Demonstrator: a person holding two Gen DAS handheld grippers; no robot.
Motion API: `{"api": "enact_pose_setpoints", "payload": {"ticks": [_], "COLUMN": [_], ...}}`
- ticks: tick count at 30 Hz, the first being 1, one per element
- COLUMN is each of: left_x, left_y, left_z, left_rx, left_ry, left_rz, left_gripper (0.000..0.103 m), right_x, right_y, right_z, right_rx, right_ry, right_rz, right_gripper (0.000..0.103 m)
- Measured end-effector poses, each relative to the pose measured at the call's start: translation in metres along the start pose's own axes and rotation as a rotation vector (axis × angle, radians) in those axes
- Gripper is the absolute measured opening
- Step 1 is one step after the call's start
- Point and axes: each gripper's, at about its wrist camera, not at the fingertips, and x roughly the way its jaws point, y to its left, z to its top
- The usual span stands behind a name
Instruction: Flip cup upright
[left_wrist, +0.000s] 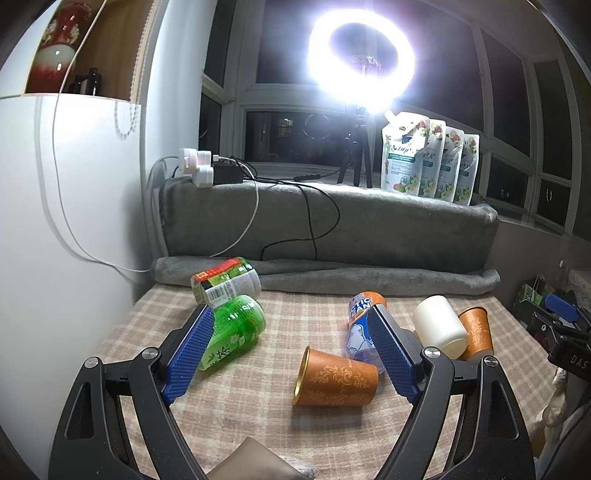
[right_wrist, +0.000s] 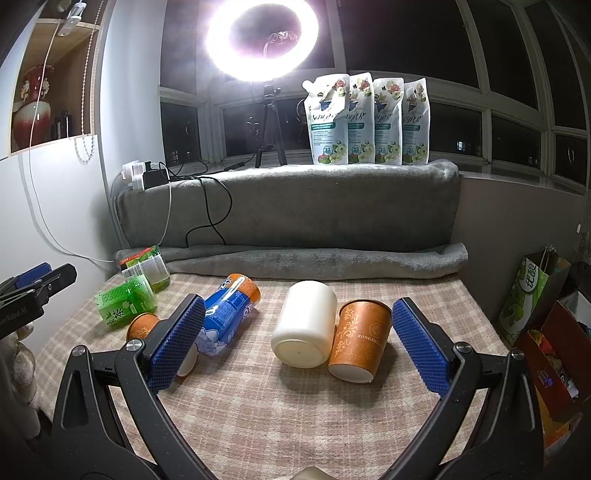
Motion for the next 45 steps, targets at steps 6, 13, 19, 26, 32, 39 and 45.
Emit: {"api": "enact_pose_setpoints", "payload": {"ticks": [6, 13, 19, 26, 32, 39, 45], "left_x": [-0.0004, -0.0006, -0.0007, -0.0009, -0.0007, -0.0005, -0.0005], "left_y": [-0.001, -0.0011, -0.0016, -0.0018, -0.0015, -0.0016, -0.0023], "left_z": [0.002, 0.0024, 0.0022, 0.0022, 0.0023, 0.0021, 0.0019], "left_rx": [0.006, 0.007, 0.006, 0.007, 0.007, 0.007, 0.006], "left_ry": [0.002, 0.003, 0.003, 0.002, 0.003, 0.003, 0.005], "left_rz": [-0.001, -0.003, -0.002, -0.002, -0.002, -0.002, -0.002], "left_gripper": [0.085, 0.085, 0.085, 0.085, 0.085, 0.085, 0.085], "right_x": [-0.0001, -0.0002, 0.0002, 0.0004, 0.0006, 0.0008, 0.0024], "right_y": [-0.0009, -0.0012, -0.0013, -0.0012, -0.0008, -0.0002, 0.0017], "right_z": [0.0001, -0.0002, -0.0003, -0.0001, 0.0001, 0.0003, 0.0007], "right_rx": [0.003, 0.004, 0.004, 0.003, 0.003, 0.002, -0.004], "right_ry": [0.001, 0.001, 0.001, 0.001, 0.001, 0.002, 0.005], "right_rz": [0.0, 0.001, 0.001, 0.001, 0.002, 0.002, 0.005], "right_gripper": [0.103, 0.103, 0.103, 0.103, 0.103, 0.103, 0.103]}}
